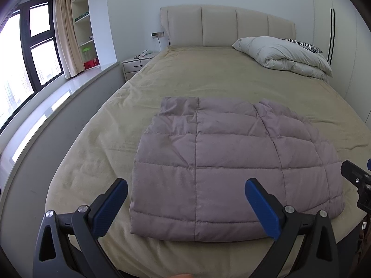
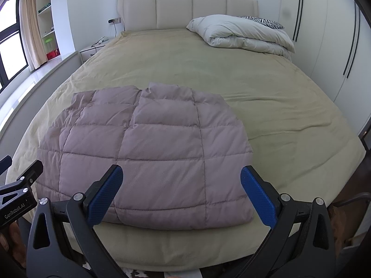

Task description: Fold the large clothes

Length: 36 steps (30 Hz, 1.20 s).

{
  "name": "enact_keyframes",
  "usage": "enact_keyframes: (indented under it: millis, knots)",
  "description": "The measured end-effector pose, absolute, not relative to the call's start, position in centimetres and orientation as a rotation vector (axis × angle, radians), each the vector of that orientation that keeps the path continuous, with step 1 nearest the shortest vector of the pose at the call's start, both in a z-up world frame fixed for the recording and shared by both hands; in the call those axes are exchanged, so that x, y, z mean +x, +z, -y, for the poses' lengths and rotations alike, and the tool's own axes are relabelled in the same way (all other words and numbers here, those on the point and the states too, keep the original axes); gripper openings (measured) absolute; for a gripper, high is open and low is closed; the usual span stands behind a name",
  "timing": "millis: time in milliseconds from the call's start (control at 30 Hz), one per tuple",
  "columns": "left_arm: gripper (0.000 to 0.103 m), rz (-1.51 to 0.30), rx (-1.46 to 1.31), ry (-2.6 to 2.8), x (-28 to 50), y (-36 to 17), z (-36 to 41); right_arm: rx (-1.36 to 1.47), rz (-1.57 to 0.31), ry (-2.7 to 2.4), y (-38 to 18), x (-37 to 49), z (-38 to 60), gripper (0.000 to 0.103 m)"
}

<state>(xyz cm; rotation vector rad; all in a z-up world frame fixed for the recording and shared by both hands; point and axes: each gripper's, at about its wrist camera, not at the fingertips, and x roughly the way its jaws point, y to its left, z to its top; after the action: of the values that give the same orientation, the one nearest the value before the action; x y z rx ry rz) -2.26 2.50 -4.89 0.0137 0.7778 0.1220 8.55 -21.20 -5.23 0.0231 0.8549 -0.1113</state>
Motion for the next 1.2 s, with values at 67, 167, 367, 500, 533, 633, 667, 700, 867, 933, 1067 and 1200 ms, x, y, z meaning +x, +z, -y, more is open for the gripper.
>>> enact_keyframes:
  millis: [67,167,367,500,533,633,667,700,867,933,1067,1200]
  knots:
    - [0.103,-0.778,0.013,0.122,-2.25,-4.92,-2.47,0.024,-0.855,-0.11,-5.31,8.53,21.17,0.103]
    - [0.103,-0.779,0.014,0.121,-2.24,-4.96,-2.46,0.023,-0.857,-0.111,-5.33,8.53,21.09,0.103]
    - [0.103,-0.78,0.015,0.12,-2.26,-5.08,-2.41,0.02,-0.859,-0.111,-5.44,8.5,20.89,0.103]
    - [0.103,-0.782,0.016,0.118,-2.26,-5.17,-2.42,0.021,-0.859,-0.112,-5.43,8.49,20.83,0.103]
    - [0.103,-0.782,0.015,0.118,-2.27,-5.17,-2.41,0.021,-0.859,-0.112,-5.44,8.49,20.81,0.103]
    - [0.103,-0.786,0.012,0.115,-2.28,-5.27,-2.41,0.019,-0.859,-0.112,-5.44,8.47,20.77,0.103]
    - [0.103,-0.787,0.011,0.114,-2.24,-5.26,-2.5,0.019,-0.86,-0.111,-5.48,8.48,20.76,0.103]
    - [0.103,-0.787,0.011,0.114,-2.24,-5.25,-2.5,0.019,-0.861,-0.111,-5.53,8.49,20.74,0.103]
    - [0.103,-0.786,0.013,0.114,-2.24,-5.25,-2.51,0.018,-0.862,-0.111,-5.64,8.41,20.62,0.103]
    - [0.103,-0.787,0.012,0.114,-2.25,-5.25,-2.49,0.019,-0.862,-0.111,-5.66,8.4,20.6,0.103]
    - [0.103,-0.786,0.012,0.114,-2.26,-5.24,-2.46,0.019,-0.863,-0.111,-5.66,8.4,20.58,0.103]
    - [0.103,-0.786,0.011,0.114,-2.28,-5.26,-2.49,0.019,-0.862,-0.111,-5.62,8.39,20.61,0.103]
